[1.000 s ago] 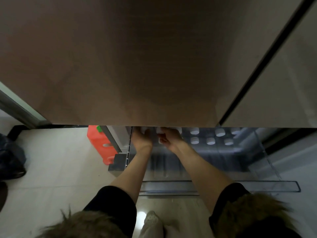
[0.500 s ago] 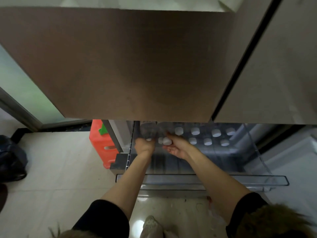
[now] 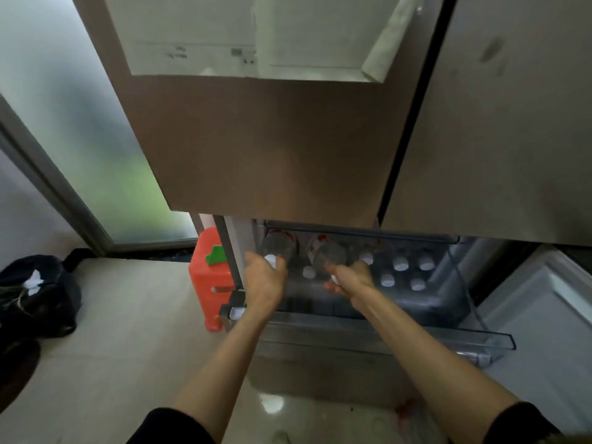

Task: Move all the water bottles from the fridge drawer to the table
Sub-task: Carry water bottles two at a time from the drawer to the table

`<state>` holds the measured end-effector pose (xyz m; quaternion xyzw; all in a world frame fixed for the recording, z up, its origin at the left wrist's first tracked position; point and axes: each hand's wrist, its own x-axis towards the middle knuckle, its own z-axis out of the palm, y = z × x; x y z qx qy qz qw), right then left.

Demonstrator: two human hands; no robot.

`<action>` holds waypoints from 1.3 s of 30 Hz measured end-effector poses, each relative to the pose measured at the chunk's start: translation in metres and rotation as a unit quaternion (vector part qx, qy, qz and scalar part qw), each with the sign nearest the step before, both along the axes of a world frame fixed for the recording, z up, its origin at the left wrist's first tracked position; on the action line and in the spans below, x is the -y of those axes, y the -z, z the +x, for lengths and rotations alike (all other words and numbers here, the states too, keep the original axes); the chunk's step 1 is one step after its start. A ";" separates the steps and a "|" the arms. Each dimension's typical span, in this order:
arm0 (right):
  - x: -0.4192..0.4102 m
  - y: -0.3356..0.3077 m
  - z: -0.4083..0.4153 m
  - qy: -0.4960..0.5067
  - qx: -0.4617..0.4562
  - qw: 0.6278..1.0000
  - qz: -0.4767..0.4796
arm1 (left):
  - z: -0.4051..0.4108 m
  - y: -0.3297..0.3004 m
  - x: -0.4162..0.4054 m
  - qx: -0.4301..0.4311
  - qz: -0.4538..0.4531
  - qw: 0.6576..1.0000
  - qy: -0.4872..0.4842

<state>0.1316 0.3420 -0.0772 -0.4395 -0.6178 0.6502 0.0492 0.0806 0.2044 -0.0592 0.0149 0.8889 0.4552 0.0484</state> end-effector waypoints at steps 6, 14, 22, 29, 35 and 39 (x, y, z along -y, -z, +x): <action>-0.002 -0.024 0.035 0.033 -0.021 0.992 0.124 | -0.006 -0.016 0.024 -0.053 -0.044 0.997 -0.033; 0.008 -0.042 0.039 -0.013 0.051 0.945 0.323 | 0.000 -0.013 0.035 -0.054 -0.063 0.996 0.016; 0.027 -0.039 0.024 -0.043 0.046 0.916 0.396 | -0.016 -0.012 0.021 -0.107 -0.154 0.979 0.076; 0.023 -0.027 0.017 -0.113 -0.007 0.918 0.380 | -0.031 0.007 0.028 -0.063 -0.054 0.982 0.169; -0.007 -0.014 0.028 -0.198 0.000 0.919 0.340 | -0.038 0.020 0.036 0.023 0.041 0.971 0.236; -0.010 -0.009 0.031 -0.286 -0.010 0.909 0.304 | -0.039 0.027 0.034 0.033 0.037 0.969 0.241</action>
